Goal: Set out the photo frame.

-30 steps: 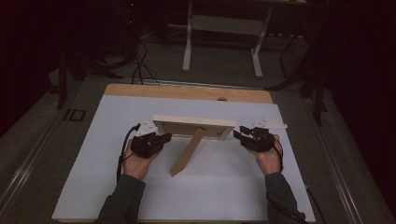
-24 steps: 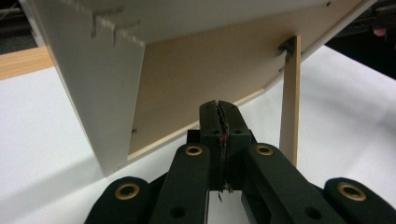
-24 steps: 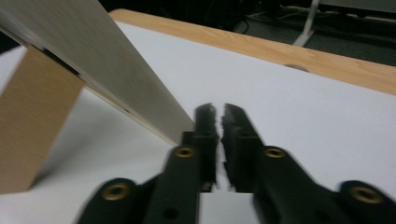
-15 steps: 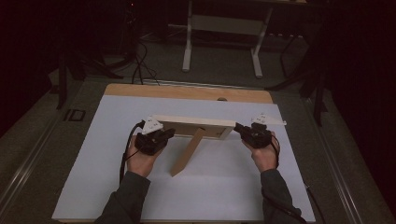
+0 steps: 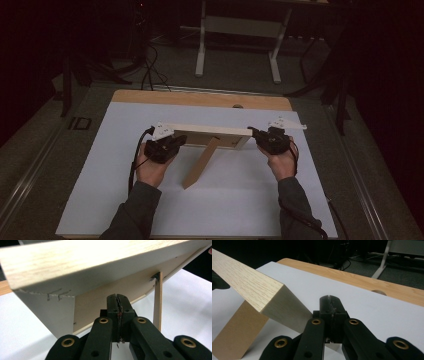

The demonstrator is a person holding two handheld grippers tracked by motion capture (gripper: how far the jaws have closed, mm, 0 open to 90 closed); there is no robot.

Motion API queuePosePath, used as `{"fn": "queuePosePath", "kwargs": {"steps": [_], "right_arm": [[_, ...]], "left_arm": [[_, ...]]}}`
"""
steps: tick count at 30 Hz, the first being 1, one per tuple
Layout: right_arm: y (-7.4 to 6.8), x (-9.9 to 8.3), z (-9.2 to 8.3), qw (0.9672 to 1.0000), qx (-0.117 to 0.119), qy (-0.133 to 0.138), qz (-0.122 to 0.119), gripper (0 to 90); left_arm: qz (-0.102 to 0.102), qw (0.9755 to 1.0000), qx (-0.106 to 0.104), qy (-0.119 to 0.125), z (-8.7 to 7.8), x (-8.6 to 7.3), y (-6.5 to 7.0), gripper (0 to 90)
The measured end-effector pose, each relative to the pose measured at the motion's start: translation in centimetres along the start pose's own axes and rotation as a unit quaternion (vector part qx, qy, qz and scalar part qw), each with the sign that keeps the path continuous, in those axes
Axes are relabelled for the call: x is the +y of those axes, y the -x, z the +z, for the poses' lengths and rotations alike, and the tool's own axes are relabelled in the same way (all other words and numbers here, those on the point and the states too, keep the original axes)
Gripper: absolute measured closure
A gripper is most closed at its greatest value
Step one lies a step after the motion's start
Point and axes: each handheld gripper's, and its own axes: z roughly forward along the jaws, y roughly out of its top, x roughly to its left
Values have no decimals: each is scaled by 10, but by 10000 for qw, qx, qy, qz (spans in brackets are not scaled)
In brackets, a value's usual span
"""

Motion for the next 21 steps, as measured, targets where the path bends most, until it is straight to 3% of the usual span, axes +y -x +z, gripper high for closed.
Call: {"fn": "queuePosePath", "kwargs": {"steps": [15, 21], "right_arm": [[5, 3, 2, 9998, 128, 11, 167, 894], [3, 4, 3, 9998, 162, 3, 130, 896]], "left_arm": [[40, 10000, -32, 9, 3, 6, 3, 900], [52, 10000, -37, -8, 5, 6, 3, 900]]}}
